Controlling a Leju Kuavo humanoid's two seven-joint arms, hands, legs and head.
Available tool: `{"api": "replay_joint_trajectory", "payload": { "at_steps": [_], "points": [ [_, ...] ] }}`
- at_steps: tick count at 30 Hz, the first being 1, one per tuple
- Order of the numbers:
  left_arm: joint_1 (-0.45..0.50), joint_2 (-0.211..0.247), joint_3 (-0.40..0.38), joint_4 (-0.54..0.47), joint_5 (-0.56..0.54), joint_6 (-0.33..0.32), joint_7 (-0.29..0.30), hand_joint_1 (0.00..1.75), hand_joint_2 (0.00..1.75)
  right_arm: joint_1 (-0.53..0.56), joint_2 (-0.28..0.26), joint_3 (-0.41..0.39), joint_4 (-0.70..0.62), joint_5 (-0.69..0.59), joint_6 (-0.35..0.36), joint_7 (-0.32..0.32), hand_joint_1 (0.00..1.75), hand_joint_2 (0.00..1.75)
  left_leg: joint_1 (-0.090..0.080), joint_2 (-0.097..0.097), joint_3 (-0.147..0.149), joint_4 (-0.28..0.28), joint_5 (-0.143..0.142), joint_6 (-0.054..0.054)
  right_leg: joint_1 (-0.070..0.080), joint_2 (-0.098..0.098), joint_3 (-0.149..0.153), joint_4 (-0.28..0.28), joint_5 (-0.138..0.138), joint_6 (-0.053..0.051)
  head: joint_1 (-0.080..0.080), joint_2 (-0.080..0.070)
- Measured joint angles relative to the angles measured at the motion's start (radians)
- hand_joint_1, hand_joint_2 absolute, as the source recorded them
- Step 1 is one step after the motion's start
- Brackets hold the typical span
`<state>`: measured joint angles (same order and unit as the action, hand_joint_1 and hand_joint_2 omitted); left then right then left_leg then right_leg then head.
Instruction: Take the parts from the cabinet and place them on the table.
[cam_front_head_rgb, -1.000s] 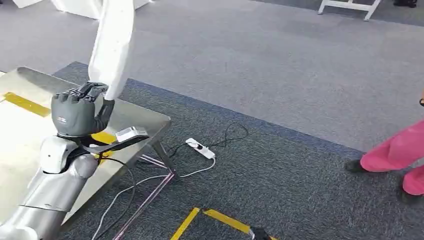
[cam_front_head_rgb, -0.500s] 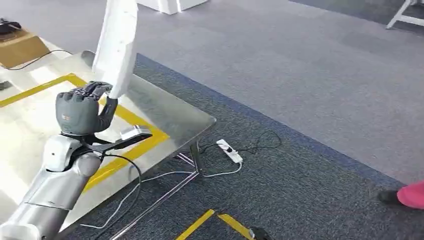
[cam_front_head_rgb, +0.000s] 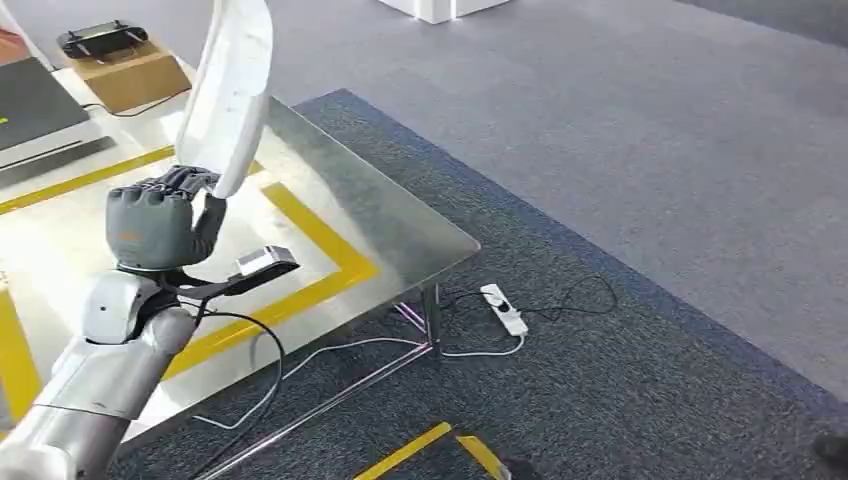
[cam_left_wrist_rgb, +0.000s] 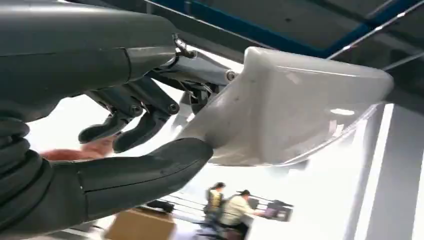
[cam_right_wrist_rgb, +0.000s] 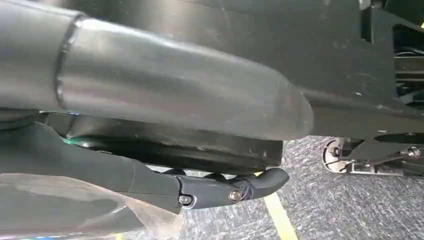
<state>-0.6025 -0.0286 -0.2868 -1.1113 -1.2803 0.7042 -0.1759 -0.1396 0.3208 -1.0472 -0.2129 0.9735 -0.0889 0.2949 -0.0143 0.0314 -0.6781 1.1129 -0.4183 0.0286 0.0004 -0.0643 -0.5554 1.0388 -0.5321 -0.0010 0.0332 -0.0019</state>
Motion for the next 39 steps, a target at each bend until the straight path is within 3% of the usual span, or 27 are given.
{"api": "replay_joint_trajectory", "payload": {
  "at_steps": [1,2,5,6,7,8,10,12,13,15,17,18,21,22,23,24,26,27,28,30,31,32,34,36,37,38,39],
  "points": [
    [-0.011,0.005,-0.003,0.009,0.000,0.000,0.008,1.75,1.75,0.002,0.000,0.000,0.000,-0.001,0.000,0.001,0.00,0.00,-0.015,0.061,0.023,-0.034,-0.014,0.017,-0.001,-0.011,0.003,-0.006,-0.003,0.000,0.002,0.000],
    [-0.022,0.007,-0.005,0.020,0.000,0.000,0.012,1.75,1.75,0.003,0.002,0.000,0.001,-0.002,0.000,0.002,0.00,0.00,-0.026,0.077,0.027,-0.054,-0.013,0.022,0.009,-0.019,0.004,-0.006,-0.006,0.006,0.001,0.000],
    [-0.038,0.019,-0.013,0.051,0.000,0.000,0.029,1.75,1.75,0.004,0.002,0.000,0.000,-0.001,-0.005,0.003,0.00,0.00,-0.025,0.034,0.029,-0.077,-0.020,0.019,0.013,-0.065,0.013,-0.017,-0.011,0.016,-0.002,0.000],
    [-0.045,0.024,-0.016,0.070,-0.005,-0.001,0.041,1.75,1.75,0.005,0.002,0.000,-0.001,-0.002,-0.005,0.004,0.00,0.00,-0.013,0.022,0.042,-0.089,-0.016,0.017,0.015,-0.073,0.015,-0.018,-0.020,0.023,0.000,0.000],
    [-0.064,0.026,-0.028,0.096,-0.010,-0.004,0.061,1.75,1.75,0.003,0.000,0.000,-0.002,-0.002,-0.005,0.003,0.00,0.00,-0.005,0.008,0.048,-0.095,-0.015,0.017,0.010,-0.004,0.003,0.008,-0.033,0.028,0.002,0.000],
    [-0.083,0.037,-0.041,0.132,-0.020,-0.014,0.090,1.75,1.75,-0.002,0.000,0.000,-0.002,-0.004,-0.005,0.004,0.00,0.00,-0.001,-0.001,0.048,-0.095,-0.014,0.019,0.009,0.039,-0.024,0.059,-0.056,0.028,0.003,0.000],
    [-0.123,0.049,-0.072,0.211,-0.052,-0.045,0.155,1.75,1.75,-0.011,0.000,0.001,-0.002,-0.005,-0.004,0.006,0.00,0.00,0.002,-0.032,0.049,-0.095,-0.015,0.021,0.008,0.064,-0.126,0.235,-0.113,0.036,0.009,0.000],
    [-0.143,0.064,-0.093,0.277,-0.076,-0.072,0.201,1.75,1.75,-0.017,0.000,0.001,-0.002,-0.006,-0.004,0.008,0.00,0.00,0.001,-0.060,0.051,-0.094,-0.017,0.020,0.008,0.064,-0.181,0.293,-0.102,0.038,0.008,0.000],
    [-0.153,0.075,-0.098,0.303,-0.089,-0.079,0.220,1.75,1.75,-0.018,0.000,0.001,-0.002,-0.006,-0.005,0.010,0.00,0.00,0.002,-0.073,0.053,-0.093,-0.018,0.018,0.007,0.064,-0.173,0.254,-0.062,0.039,0.008,0.000],
    [-0.179,0.088,-0.115,0.354,-0.108,-0.092,0.248,1.75,1.75,-0.015,0.000,0.002,-0.002,-0.007,-0.005,0.010,0.00,0.00,0.009,-0.105,0.057,-0.084,-0.026,0.008,-0.002,0.088,-0.107,0.079,0.056,0.044,0.008,0.000],
    [-0.202,0.097,-0.128,0.394,-0.117,-0.099,0.263,1.75,1.75,-0.015,0.002,0.002,0.000,-0.008,-0.005,0.011,0.00,0.00,0.009,-0.127,0.047,-0.073,-0.033,-0.006,-0.011,0.164,-0.066,0.021,0.053,0.047,0.010,0.000],
    [-0.208,0.102,-0.134,0.407,-0.120,-0.103,0.265,1.75,1.75,-0.018,0.003,0.002,0.000,-0.009,-0.005,0.014,0.00,0.00,0.015,-0.139,0.036,-0.067,-0.032,-0.009,-0.008,0.161,-0.062,0.006,0.043,0.031,0.012,0.000],
    [-0.218,0.119,-0.141,0.441,-0.123,-0.102,0.271,1.75,1.75,-0.017,0.004,0.003,0.001,-0.009,-0.005,0.013,0.00,0.00,0.018,-0.168,0.034,-0.072,-0.026,-0.019,-0.008,0.130,-0.056,0.003,0.043,0.015,0.010,0.000],
    [-0.219,0.125,-0.143,0.447,-0.124,-0.102,0.271,1.75,1.75,-0.016,0.007,0.003,0.001,-0.009,-0.005,0.015,0.00,0.00,0.016,-0.162,0.035,-0.067,-0.034,-0.023,-0.016,0.115,-0.049,-0.001,0.042,0.008,0.010,0.000],
    [-0.225,0.129,-0.147,0.454,-0.124,-0.102,0.271,1.75,1.75,-0.015,0.004,0.004,0.000,-0.008,-0.005,0.016,0.00,0.00,0.010,-0.105,0.020,-0.032,-0.054,-0.032,-0.015,0.105,-0.042,-0.004,0.039,0.001,-0.005,0.000],
    [-0.231,0.129,-0.150,0.459,-0.124,-0.102,0.272,1.75,1.75,-0.012,0.004,0.004,0.000,-0.008,-0.005,0.016,0.00,0.00,0.013,-0.067,-0.013,0.037,-0.088,-0.039,-0.013,0.092,-0.038,-0.005,0.037,-0.002,-0.006,0.000],
    [-0.234,0.129,-0.156,0.471,-0.124,-0.102,0.273,1.75,1.75,-0.008,0.004,0.005,0.000,-0.008,-0.006,0.016,0.00,0.00,0.016,-0.038,-0.099,0.205,-0.150,-0.044,-0.011,0.066,-0.035,-0.005,0.030,-0.008,-0.008,0.000],
    [-0.234,0.130,-0.159,0.478,-0.124,-0.103,0.274,1.75,1.75,-0.006,0.003,0.005,0.000,-0.008,-0.006,0.016,0.00,0.00,0.017,-0.037,-0.124,0.244,-0.150,-0.044,-0.010,0.054,-0.032,-0.005,0.026,-0.009,-0.008,0.000],
    [-0.234,0.132,-0.161,0.484,-0.124,-0.103,0.274,1.75,1.75,-0.005,0.003,0.005,0.000,-0.008,-0.006,0.016,0.00,0.00,0.017,-0.037,-0.121,0.234,-0.129,-0.042,-0.009,0.042,-0.027,-0.005,0.023,-0.008,-0.008,0.000],
    [-0.237,0.136,-0.163,0.489,-0.124,-0.103,0.274,1.75,1.75,-0.001,0.003,0.005,0.000,-0.008,-0.006,0.016,0.00,0.00,0.012,-0.031,-0.057,0.095,-0.040,-0.027,-0.003,0.016,-0.012,-0.005,0.012,-0.009,-0.008,0.000],
    [-0.240,0.137,-0.165,0.491,-0.124,-0.103,0.274,1.75,1.75,0.000,0.003,0.005,0.000,-0.008,-0.006,0.016,0.00,0.00,0.004,-0.005,-0.009,-0.002,0.008,-0.012,0.000,0.004,-0.002,-0.006,0.005,-0.008,-0.008,0.000],
    [-0.245,0.137,-0.166,0.492,-0.124,-0.103,0.275,1.75,1.75,0.000,0.004,0.005,0.000,-0.008,-0.006,0.016,0.00,0.00,-0.012,0.051,0.017,-0.046,0.002,0.002,0.002,-0.007,0.002,-0.009,0.001,-0.006,-0.005,0.000],
    [-0.255,0.135,-0.167,0.496,-0.133,-0.108,0.286,1.75,1.75,0.003,0.004,0.005,0.000,-0.008,-0.008,0.016,0.00,0.00,-0.021,0.045,0.021,-0.074,-0.009,0.007,0.011,-0.029,0.000,-0.010,-0.004,0.003,-0.005,0.000],
    [-0.254,0.145,-0.168,0.501,-0.135,-0.115,0.296,1.75,1.75,0.004,0.004,0.005,0.000,-0.009,-0.010,0.019,0.00,0.00,-0.020,0.019,0.022,-0.081,-0.010,0.009,0.012,-0.054,0.011,-0.020,-0.008,0.010,-0.008,0.000],
    [-0.253,0.150,-0.168,0.503,-0.137,-0.119,0.299,1.75,1.75,0.004,0.003,0.005,-0.001,-0.009,-0.010,0.019,0.00,0.00,-0.003,0.009,0.037,-0.098,-0.003,0.011,0.012,-0.049,-0.002,-0.017,-0.020,0.018,-0.005,0.000],
    [-0.255,0.148,-0.169,0.506,-0.140,-0.122,0.301,1.75,1.75,0.003,0.003,0.005,-0.002,-0.010,-0.010,0.017,0.00,0.00,-0.001,-0.004,0.042,-0.104,-0.002,0.011,0.011,0.011,-0.006,0.006,-0.032,0.021,-0.005,0.000],
    [-0.259,0.151,-0.169,0.510,-0.142,-0.124,0.304,1.75,1.75,-0.001,0.003,0.005,-0.001,-0.011,-0.010,0.016,0.00,0.00,0.002,-0.010,0.043,-0.104,-0.002,0.013,0.012,0.048,-0.034,0.063,-0.057,0.023,-0.005,0.000]
  ]
}}
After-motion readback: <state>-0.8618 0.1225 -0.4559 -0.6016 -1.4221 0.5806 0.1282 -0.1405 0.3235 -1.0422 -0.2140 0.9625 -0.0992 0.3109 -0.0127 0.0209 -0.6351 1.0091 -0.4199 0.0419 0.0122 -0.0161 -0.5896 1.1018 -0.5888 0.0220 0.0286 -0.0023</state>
